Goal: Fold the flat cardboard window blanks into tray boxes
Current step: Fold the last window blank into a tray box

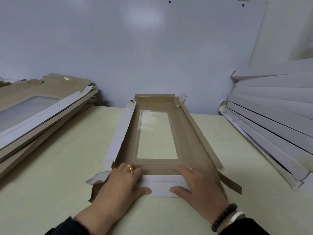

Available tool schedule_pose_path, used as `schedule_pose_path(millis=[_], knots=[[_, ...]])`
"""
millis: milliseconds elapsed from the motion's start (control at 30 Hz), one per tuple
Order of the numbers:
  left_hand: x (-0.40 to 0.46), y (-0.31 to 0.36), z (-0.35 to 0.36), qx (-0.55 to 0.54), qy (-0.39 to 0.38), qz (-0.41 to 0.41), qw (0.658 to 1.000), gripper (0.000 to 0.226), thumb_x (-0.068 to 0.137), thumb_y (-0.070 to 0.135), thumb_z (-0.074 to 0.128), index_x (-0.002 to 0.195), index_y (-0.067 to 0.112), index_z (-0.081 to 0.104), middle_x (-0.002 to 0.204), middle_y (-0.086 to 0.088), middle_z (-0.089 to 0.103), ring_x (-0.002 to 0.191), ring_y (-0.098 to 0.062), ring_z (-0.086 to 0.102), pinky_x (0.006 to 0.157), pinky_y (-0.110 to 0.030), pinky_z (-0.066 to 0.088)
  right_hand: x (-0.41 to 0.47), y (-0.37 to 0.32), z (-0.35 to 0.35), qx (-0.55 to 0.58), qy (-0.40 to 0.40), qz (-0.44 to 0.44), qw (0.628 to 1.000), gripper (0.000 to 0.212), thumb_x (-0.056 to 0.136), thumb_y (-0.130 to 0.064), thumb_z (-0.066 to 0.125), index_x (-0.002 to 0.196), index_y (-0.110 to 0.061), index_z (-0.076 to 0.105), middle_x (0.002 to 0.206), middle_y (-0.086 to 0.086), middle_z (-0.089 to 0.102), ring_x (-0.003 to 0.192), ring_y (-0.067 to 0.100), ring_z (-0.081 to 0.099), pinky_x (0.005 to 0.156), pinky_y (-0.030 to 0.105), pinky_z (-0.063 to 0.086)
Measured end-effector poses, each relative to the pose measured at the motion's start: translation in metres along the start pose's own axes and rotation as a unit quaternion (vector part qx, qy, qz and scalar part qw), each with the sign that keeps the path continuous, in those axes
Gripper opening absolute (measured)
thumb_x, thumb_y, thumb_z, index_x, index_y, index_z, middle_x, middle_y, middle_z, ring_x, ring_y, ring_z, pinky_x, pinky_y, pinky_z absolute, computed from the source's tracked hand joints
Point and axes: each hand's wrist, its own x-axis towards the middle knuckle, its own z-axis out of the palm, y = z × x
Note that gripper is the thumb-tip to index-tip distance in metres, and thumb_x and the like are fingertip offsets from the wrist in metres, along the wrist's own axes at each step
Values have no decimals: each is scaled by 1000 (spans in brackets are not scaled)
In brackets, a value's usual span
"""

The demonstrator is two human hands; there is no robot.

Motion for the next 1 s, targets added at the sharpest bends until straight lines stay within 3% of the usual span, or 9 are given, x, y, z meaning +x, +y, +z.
schedule_pose_path(millis=[67, 167, 300, 400, 500, 600, 733, 900, 1000], knots=[[-1, 5, -7, 17, 2, 9, 1000, 38, 82, 59, 52, 101, 26, 55, 93, 12, 41, 94, -10, 42, 78, -22, 32, 3, -6, -3, -22, -9, -10, 1000, 39, 84, -53, 53, 115, -28, 55, 112, -13, 53, 104, 6, 47, 82, 16, 26], [-6, 13, -20, 67, 64, 83, 992, 31, 73, 52, 66, 68, 23, 56, 72, 11, 51, 68, -12, 52, 62, -22, 37, 2, -10, -8, -92, 71, -48, 992, 34, 51, -45, 85, 69, -23, 66, 70, -11, 60, 61, 7, 58, 59, 14, 39], [-11, 4, -41, -41, 201, 144, 968, 35, 93, 39, 41, 74, 19, 63, 77, 9, 54, 72, -13, 50, 67, -27, 33, -5, -14, -10, -131, 150, -126, 972, 36, 47, -33, 88, 56, -19, 56, 60, -6, 54, 52, 16, 52, 59, 26, 33], [-10, -26, -59, -128, 270, 52, 953, 21, 91, 25, 50, 76, 22, 63, 77, 10, 58, 74, -5, 48, 66, -19, 36, -11, -17, -14, -164, 152, -182, 958, 31, 47, -22, 83, 54, -19, 54, 56, -4, 52, 49, 16, 50, 54, 24, 33], [-15, -61, -54, -214, 146, -55, 964, 43, 85, -8, 56, 73, 32, 65, 84, 7, 61, 81, -1, 53, 65, -9, 37, -17, -18, -13, -171, 88, -224, 955, 28, 38, -23, 80, 53, -20, 56, 55, -6, 52, 48, 13, 51, 47, 22, 40], [-28, -79, -46, -282, 41, -78, 955, 56, 81, -20, 49, 77, 30, 71, 98, 7, 64, 82, -1, 57, 62, -11, 40, -23, -17, -12, -147, 27, -223, 963, 24, 55, -49, 68, 61, -27, 61, 63, -13, 54, 56, 6, 53, 51, 16, 43], [-34, -85, -40, -342, 14, -86, 936, 41, 86, -15, 48, 91, 17, 74, 116, 6, 59, 74, 6, 59, 61, -11, 44, -29, -16, -15, -125, -1, -195, 973, 39, 72, -68, 40, 73, -37, 64, 70, -17, 51, 65, -1, 51, 63, 14, 39], [-33, -91, -37, -352, -9, -77, 933, 46, 74, -17, 64, 85, 26, 77, 114, 10, 58, 102, 10, 52, 77, -5, 42, -25, -17, -13, -94, 14, -201, 975, 40, 78, -61, 41, 68, -33, 66, 68, -14, 51, 62, 0, 50, 61, 15, 41], [-30, -89, -41, -361, -8, -65, 930, 17, 71, 16, 67, 75, 29, 78, 97, 11, 69, 102, 4, 52, 80, -3, 40, -26, -16, -11, -83, 20, -201, 976, 38, 79, -58, 41, 67, -32, 66, 66, -13, 51, 60, 2, 51, 56, 13, 42]])
